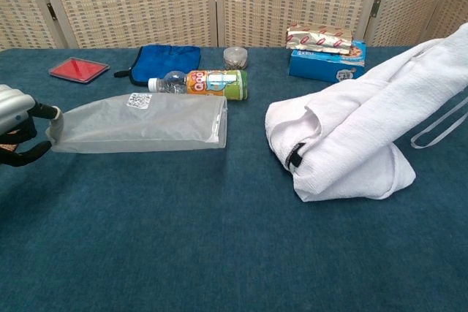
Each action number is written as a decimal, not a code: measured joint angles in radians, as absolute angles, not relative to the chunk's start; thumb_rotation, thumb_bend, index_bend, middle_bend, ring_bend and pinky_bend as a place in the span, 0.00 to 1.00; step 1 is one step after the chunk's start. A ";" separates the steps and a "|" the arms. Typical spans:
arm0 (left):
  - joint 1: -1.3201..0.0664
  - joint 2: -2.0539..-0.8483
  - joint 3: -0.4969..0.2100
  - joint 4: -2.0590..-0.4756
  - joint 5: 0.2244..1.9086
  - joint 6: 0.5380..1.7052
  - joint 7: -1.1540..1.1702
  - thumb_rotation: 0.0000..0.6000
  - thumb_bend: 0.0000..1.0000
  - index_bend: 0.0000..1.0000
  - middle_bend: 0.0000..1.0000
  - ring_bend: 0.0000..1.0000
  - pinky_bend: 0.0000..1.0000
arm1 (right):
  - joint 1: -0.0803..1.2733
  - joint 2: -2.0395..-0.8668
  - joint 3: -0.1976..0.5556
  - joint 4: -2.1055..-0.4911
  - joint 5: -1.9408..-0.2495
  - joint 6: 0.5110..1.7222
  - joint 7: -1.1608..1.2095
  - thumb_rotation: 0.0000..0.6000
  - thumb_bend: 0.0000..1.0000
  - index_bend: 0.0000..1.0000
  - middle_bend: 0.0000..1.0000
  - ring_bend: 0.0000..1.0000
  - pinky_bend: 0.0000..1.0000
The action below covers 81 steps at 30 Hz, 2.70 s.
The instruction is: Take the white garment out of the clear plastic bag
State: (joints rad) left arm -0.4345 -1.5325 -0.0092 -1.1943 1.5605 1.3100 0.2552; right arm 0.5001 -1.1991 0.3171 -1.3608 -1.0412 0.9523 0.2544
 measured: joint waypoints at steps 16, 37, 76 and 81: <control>-0.430 -1.506 0.001 -1.244 1.603 1.332 0.254 1.00 0.24 0.28 1.00 1.00 1.00 | 0.489 -1.202 0.302 -1.409 -1.120 0.971 0.289 1.00 0.40 0.60 0.20 0.00 0.06; -0.423 -1.419 -0.059 -1.443 1.547 1.346 0.284 1.00 0.00 0.08 0.80 0.80 1.00 | 0.460 -1.132 0.261 -1.575 -1.218 1.038 0.242 1.00 0.00 0.03 0.16 0.00 0.06; -0.349 -1.158 -0.129 -2.229 1.206 1.467 0.813 1.00 0.00 0.23 0.44 0.46 0.69 | 0.283 -1.058 0.077 -1.909 -1.429 1.274 0.002 1.00 0.00 0.16 0.16 0.00 0.06; -0.335 -1.204 -0.081 -2.202 1.286 1.502 0.894 1.00 0.00 0.23 0.44 0.43 0.65 | 0.285 -1.074 0.073 -1.914 -1.445 1.273 -0.004 1.00 0.00 0.16 0.16 0.00 0.06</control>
State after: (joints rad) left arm -0.3348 -1.2042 -0.0812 -2.2018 1.2861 1.5024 0.8936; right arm 0.2849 -1.0738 0.0733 -1.9137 -1.4447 1.2728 -0.0040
